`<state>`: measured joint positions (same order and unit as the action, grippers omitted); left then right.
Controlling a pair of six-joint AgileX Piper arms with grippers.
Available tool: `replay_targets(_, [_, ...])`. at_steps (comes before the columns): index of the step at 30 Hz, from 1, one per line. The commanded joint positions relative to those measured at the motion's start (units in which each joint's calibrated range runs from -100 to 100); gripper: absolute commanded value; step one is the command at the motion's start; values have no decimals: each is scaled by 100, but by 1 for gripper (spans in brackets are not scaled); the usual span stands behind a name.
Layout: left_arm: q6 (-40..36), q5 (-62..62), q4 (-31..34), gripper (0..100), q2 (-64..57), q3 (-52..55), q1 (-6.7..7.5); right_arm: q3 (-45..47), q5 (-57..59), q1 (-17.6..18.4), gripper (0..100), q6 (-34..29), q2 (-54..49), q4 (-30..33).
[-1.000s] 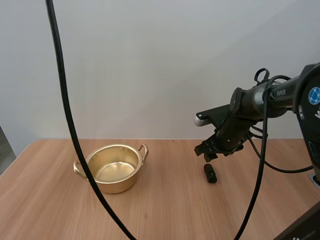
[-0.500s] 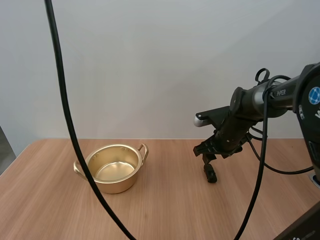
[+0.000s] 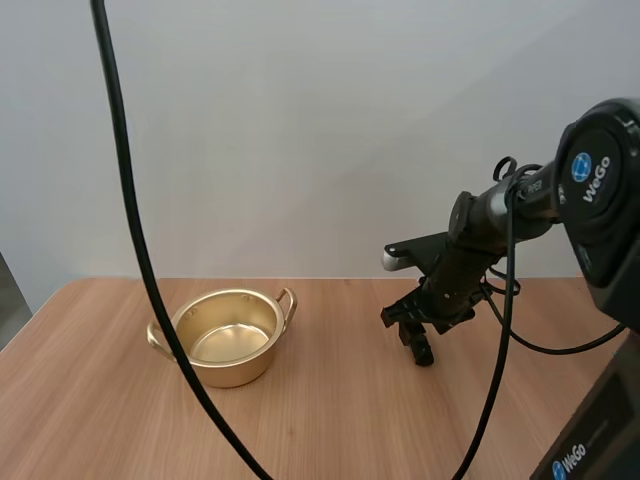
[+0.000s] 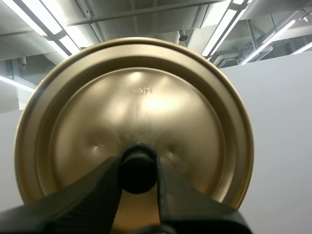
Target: Open the pot, put the car inside, and close it
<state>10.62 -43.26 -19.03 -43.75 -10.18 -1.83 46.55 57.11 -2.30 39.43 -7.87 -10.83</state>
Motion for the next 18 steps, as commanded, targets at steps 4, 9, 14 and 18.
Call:
replay_targets(4, [3, 6, 3, 0, 2, -3, 1, 0, -333, 0, 86, 46, 122, 1])
replay_targets(9, [3, 6, 3, 0, 14, -3, 1, 0, -464, 0, 86, 128, 317, -10])
replay_targets(14, [3, 6, 3, 0, 14, -3, 1, 0, -623, 0, 80, 175, 471, -10])
replay_targets(18, [3, 6, 3, 0, 14, -3, 1, 0, -642, 0, 58, 206, 485, -10])
